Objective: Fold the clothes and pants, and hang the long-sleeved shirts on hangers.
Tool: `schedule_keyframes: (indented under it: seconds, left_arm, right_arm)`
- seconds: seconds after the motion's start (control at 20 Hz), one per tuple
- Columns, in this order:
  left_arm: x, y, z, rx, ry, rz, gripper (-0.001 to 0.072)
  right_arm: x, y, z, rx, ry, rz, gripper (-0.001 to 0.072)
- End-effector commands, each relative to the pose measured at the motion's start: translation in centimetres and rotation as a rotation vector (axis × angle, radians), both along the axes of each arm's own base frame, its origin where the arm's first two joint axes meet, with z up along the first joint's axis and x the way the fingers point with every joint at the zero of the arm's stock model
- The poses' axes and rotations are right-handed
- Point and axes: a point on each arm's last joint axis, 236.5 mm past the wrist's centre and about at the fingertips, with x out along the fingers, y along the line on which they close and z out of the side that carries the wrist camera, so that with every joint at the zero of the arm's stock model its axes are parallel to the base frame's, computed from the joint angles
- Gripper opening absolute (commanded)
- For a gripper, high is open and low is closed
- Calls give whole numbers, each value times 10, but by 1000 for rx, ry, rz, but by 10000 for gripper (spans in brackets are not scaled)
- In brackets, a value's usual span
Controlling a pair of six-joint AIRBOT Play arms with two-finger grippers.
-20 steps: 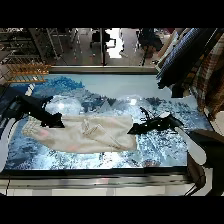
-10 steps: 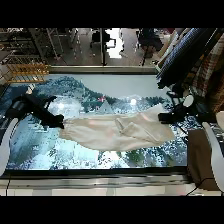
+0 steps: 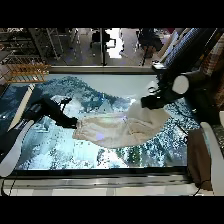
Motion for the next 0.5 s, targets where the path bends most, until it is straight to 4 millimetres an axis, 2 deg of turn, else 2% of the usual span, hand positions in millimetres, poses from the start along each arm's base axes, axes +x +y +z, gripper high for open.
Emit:
schedule_keyframes:
  seconds: [0.0,0.25,0.35,0.45]
  left_arm:
    - [0,-3,-4,1,10,9,18]
    - [-1,2,1,-6,21,36,19]
    - [-3,12,15,-9,16,53,19]
    - [-7,31,39,-15,4,79,18]
  right_arm:
    - [-19,85,5,42,-34,125,25]
    - [-22,139,-21,94,-7,206,26]
    - [-16,169,-26,188,-15,226,26]
    - [-9,211,-27,320,-41,272,27]
